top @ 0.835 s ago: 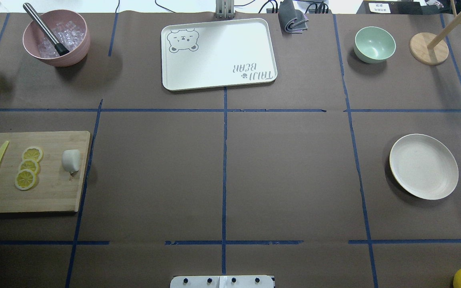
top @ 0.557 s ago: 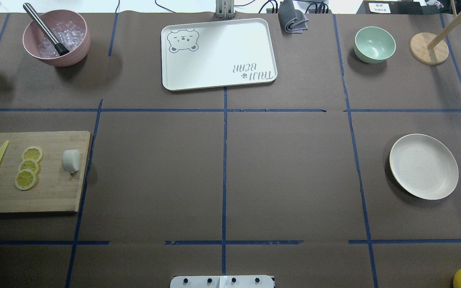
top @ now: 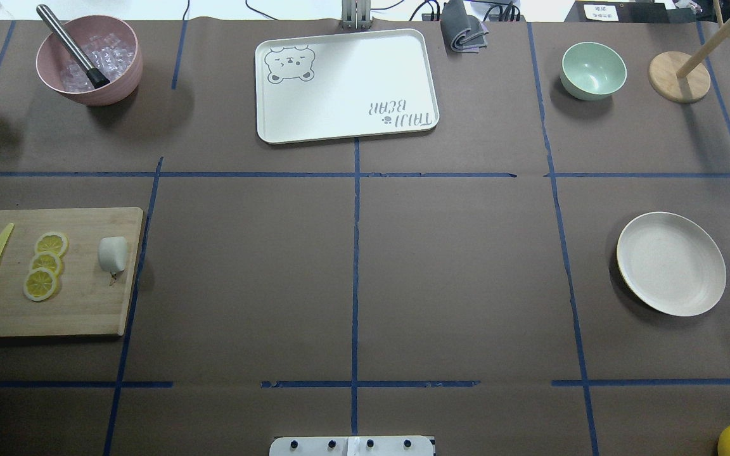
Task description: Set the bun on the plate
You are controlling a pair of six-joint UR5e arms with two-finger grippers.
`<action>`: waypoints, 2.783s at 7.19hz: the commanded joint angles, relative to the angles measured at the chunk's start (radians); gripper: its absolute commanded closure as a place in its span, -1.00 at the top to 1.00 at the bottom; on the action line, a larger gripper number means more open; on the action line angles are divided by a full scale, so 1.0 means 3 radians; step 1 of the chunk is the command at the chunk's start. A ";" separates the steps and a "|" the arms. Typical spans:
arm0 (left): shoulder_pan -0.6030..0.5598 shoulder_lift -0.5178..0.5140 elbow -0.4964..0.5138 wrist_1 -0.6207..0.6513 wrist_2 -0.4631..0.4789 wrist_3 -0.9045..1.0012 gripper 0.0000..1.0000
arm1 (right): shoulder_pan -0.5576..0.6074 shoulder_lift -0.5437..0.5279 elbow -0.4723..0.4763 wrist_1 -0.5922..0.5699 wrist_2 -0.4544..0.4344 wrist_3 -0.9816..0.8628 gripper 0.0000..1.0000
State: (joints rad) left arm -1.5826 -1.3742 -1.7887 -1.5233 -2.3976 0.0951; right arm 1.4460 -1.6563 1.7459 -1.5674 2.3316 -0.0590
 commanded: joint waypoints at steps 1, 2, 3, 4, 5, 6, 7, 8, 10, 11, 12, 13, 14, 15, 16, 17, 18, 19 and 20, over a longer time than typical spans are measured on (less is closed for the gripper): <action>0.0004 -0.0001 0.0000 0.0000 0.0000 -0.0005 0.99 | -0.0502 -0.0098 -0.0133 0.0970 0.0021 0.0938 1.00; 0.0004 -0.0001 0.0000 0.0000 0.0000 -0.0005 0.99 | -0.0758 -0.0134 -0.0291 0.1694 -0.0141 0.1303 1.00; 0.0004 -0.0001 0.0000 -0.0005 -0.0005 -0.0005 0.99 | -0.0988 -0.0205 -0.0646 0.2512 -0.0386 0.1499 1.00; 0.0004 -0.0006 0.0000 -0.0005 0.0000 -0.0005 0.99 | -0.1092 -0.0171 -0.0888 0.2950 -0.0399 0.1870 1.00; 0.0004 -0.0006 0.0000 -0.0005 0.0000 -0.0005 0.99 | -0.1224 -0.0165 -0.0870 0.3025 -0.0404 0.2269 0.98; 0.0009 -0.0006 0.0000 -0.0005 0.0000 -0.0005 0.99 | -0.1281 -0.0170 -0.0860 0.3021 -0.0389 0.2328 0.81; 0.0009 -0.0006 0.0000 -0.0005 0.0000 -0.0010 0.99 | -0.1297 -0.0211 -0.0860 0.3021 -0.0358 0.2329 0.48; 0.0004 -0.0006 0.0000 -0.0005 0.0000 -0.0010 0.99 | -0.1338 -0.0262 -0.0865 0.3016 -0.0353 0.2329 0.31; 0.0004 -0.0006 0.0000 -0.0005 -0.0005 -0.0010 0.99 | -0.1343 -0.0288 -0.0860 0.3016 -0.0343 0.2329 -0.88; 0.0009 -0.0001 0.0000 0.0000 -0.0005 -0.0015 0.99 | -0.1338 -0.0283 -0.0850 0.3016 -0.0332 0.2329 -1.00; 0.0009 -0.0001 0.0000 0.0000 -0.0005 -0.0015 0.99 | -0.1338 -0.0273 -0.0819 0.3006 -0.0266 0.2329 -1.00; 0.0004 -0.0001 0.0000 0.0000 -0.0005 -0.0015 0.99 | -0.1338 -0.0237 -0.0793 0.3000 -0.0220 0.2334 -1.00; 0.0004 -0.0001 0.0000 0.0000 -0.0005 -0.0015 0.99 | -0.1338 -0.0221 -0.0687 0.2980 -0.0194 0.2344 -1.00; 0.0004 -0.0001 0.0000 0.0000 -0.0010 -0.0015 0.99 | -0.1338 -0.0130 -0.0580 0.2960 -0.0113 0.2552 -1.00; 0.0009 -0.0001 0.0000 0.0000 -0.0005 -0.0015 0.99 | -0.1348 0.0109 -0.0538 0.2960 -0.0107 0.2959 -1.00; 0.0009 -0.0001 0.0000 0.0000 -0.0005 -0.0015 0.99 | -0.1368 0.0440 -0.0563 0.2960 -0.0107 0.3322 -1.00; 0.0004 -0.0001 -0.0010 0.0000 -0.0010 -0.0015 0.99 | -0.1495 0.0712 -0.0558 0.2960 -0.0117 0.3777 -1.00; 0.0004 -0.0001 -0.0010 0.0000 -0.0010 -0.0015 0.99 | -0.1608 0.0927 -0.0583 0.2949 -0.0138 0.3989 -1.00; 0.0004 -0.0001 -0.0010 0.0000 -0.0010 -0.0015 0.99 | -0.1766 0.1233 -0.0604 0.2772 -0.0189 0.4102 -1.00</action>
State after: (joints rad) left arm -1.5813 -1.3744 -1.7912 -1.5233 -2.4005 0.0905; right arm 0.9680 -1.3913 1.5716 -0.6943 2.2889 1.1037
